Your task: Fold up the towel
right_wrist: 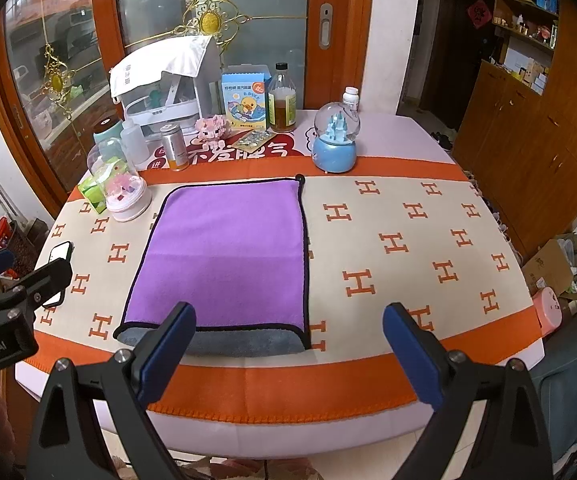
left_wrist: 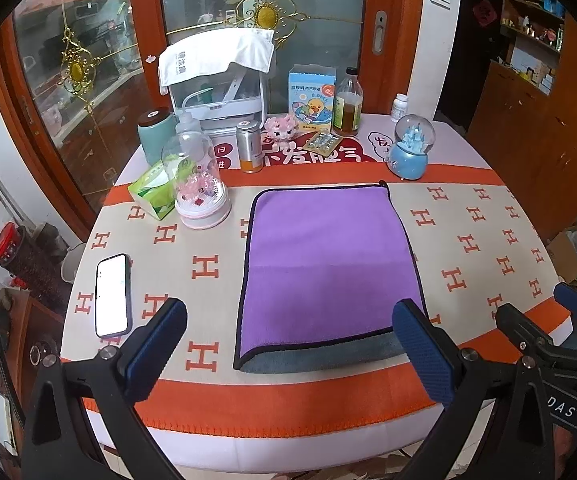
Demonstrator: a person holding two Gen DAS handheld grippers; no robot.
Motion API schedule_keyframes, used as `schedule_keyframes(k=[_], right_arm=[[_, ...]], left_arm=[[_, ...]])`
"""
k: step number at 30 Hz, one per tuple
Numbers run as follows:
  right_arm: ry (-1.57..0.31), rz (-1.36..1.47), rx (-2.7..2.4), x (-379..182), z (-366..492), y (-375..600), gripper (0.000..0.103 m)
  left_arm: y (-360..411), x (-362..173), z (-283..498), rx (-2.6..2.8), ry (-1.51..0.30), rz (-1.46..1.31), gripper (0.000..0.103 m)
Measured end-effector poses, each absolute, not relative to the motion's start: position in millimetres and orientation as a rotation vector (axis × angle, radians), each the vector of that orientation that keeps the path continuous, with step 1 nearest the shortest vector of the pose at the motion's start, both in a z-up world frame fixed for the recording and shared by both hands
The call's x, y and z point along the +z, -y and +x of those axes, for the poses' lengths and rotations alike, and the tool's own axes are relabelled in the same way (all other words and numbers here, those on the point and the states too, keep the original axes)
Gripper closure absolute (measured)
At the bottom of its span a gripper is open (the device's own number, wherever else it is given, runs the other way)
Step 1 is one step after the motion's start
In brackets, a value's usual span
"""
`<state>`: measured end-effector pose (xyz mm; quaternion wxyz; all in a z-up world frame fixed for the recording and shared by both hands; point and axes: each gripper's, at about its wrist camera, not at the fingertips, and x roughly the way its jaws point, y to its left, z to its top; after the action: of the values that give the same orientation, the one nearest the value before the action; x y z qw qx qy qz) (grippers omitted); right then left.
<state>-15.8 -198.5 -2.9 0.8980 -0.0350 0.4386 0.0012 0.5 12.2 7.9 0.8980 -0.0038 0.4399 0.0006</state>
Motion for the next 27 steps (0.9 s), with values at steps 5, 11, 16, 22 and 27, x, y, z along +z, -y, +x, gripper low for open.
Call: schedule_keyframes(k=[5, 11, 16, 22, 27], right_arm=[[-0.906, -0.068, 0.008, -1.3, -14.4, 199.0, 0.008], [-0.906, -0.075, 0.019, -1.1, -7.6, 200.3, 0.008], [-0.921, -0.080, 0.019, -8.3, 0.7, 201.7, 0.008], [-0.950, -0.099, 0.015, -24.9, 14.8, 204.2, 0.008], [-0.978, -0.105, 0.011, -40.5, 24.3, 205.7, 0.010]], left_arm=[[-16.0, 7.8, 2.6, 0.006, -0.907, -0.018, 0.001], [-28.2, 1.3, 10.5, 0.020, -0.920, -0.029, 0.001], [-34.3, -11.2, 17.5, 0.026, -0.929, -0.008, 0.001], [-44.3, -34.2, 27.5, 0.043, -0.972, -0.019, 0.001], [-49.0, -50.7, 34.7, 0.040, -0.989, 0.006, 0.001]])
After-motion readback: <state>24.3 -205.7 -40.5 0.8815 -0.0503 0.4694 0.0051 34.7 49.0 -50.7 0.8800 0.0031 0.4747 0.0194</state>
